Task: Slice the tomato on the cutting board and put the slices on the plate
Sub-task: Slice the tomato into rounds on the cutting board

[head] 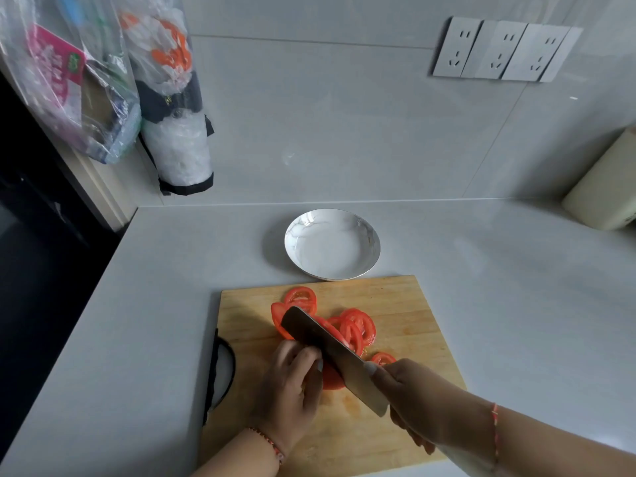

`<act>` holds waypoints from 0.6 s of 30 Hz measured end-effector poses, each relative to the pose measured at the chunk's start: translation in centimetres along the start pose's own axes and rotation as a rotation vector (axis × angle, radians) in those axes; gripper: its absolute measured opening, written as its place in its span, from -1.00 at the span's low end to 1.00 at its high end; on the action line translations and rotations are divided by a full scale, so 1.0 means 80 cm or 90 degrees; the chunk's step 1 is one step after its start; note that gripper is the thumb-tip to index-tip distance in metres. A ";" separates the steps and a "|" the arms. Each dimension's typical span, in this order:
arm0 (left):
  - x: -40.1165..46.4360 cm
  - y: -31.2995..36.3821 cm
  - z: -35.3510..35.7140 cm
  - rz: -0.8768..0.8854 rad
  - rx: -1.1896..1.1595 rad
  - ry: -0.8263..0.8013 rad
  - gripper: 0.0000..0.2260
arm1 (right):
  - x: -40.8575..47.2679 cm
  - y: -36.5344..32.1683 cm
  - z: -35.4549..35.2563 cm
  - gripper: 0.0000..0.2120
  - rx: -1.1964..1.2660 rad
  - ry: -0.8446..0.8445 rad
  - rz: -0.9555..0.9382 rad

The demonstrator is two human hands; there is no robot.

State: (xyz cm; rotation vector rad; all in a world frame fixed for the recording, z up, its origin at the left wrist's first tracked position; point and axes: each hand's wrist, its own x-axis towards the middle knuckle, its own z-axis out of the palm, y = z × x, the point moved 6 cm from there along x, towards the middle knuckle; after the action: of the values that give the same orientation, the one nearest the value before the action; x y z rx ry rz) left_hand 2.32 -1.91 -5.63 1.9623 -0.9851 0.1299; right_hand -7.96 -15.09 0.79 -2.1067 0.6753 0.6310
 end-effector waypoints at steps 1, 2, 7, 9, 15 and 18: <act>0.000 0.000 -0.001 -0.001 0.002 0.000 -0.88 | 0.002 -0.001 0.002 -0.45 -0.007 0.004 -0.005; 0.000 0.001 -0.002 -0.002 0.003 -0.001 -0.88 | 0.001 0.001 0.003 -0.45 -0.015 0.008 -0.007; 0.001 0.002 0.000 -0.003 0.000 0.006 -0.87 | -0.011 0.028 0.000 -0.39 -0.052 0.010 0.017; 0.000 0.001 0.001 -0.001 0.001 0.010 -0.88 | -0.005 0.024 0.003 -0.40 -0.052 0.012 0.011; 0.001 0.001 0.000 -0.003 0.013 0.022 -0.88 | 0.018 0.014 0.009 -0.49 -0.058 0.023 -0.012; 0.001 0.001 0.000 -0.005 0.012 0.024 -0.88 | 0.017 0.025 0.011 -0.41 -0.077 0.027 -0.001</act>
State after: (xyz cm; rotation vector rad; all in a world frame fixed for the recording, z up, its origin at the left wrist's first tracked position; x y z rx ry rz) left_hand 2.36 -1.96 -5.55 1.9743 -0.9545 0.1713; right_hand -8.44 -15.78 -1.63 -2.2367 0.6738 0.6420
